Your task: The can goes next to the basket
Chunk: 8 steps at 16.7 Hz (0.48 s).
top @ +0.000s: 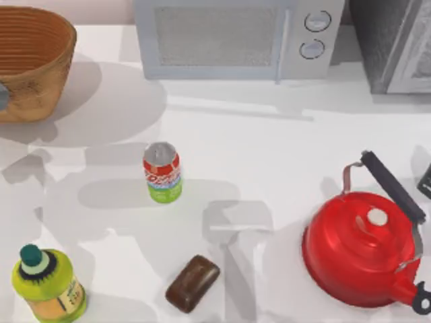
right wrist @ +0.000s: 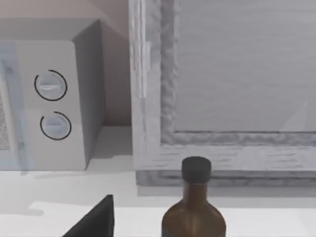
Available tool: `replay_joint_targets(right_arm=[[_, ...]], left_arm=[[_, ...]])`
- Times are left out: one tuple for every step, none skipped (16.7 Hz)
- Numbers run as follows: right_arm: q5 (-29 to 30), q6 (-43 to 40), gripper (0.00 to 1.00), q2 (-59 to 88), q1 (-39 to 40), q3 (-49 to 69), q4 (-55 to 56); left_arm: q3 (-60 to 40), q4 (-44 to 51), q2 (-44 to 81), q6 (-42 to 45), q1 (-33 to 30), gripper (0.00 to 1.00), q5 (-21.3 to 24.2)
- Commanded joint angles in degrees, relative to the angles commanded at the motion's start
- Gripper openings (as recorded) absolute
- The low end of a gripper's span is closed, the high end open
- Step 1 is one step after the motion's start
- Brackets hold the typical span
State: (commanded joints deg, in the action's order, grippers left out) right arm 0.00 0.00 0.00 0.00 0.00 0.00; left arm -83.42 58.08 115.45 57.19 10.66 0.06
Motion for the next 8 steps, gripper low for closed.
replay_joint_targets(right_arm=[[0.0,0.0,1.0,0.0,0.0,0.0,0.0],[0.0,0.0,1.0,0.0,0.0,0.0,0.0],[0.0,0.0,1.0,0.0,0.0,0.0,0.0],[0.0,0.0,1.0,0.0,0.0,0.0,0.0],[0.0,0.0,1.0,0.0,0.0,0.0,0.0],[0.0,0.0,1.0,0.0,0.0,0.0,0.0],[0.0,0.0,1.0,0.0,0.0,0.0,0.0],[0.0,0.0,1.0,0.0,0.0,0.0,0.0]], left_arm=[[0.0,0.0,0.0,0.0,0.0,0.85,0.0],[0.0,0.0,0.0,0.0,0.0,0.77,0.0],[0.0,0.0,0.0,0.0,0.0,0.7,0.0],[0.0,0.0,0.0,0.0,0.0,0.62,0.0],[0.0,0.0,0.0,0.0,0.0,0.55,0.0],[0.0,0.0,0.0,0.0,0.0,0.47,0.0],[0.0,0.0,0.0,0.0,0.0,0.4,0.0],[0.0,0.0,0.0,0.0,0.0,0.32,0.0]])
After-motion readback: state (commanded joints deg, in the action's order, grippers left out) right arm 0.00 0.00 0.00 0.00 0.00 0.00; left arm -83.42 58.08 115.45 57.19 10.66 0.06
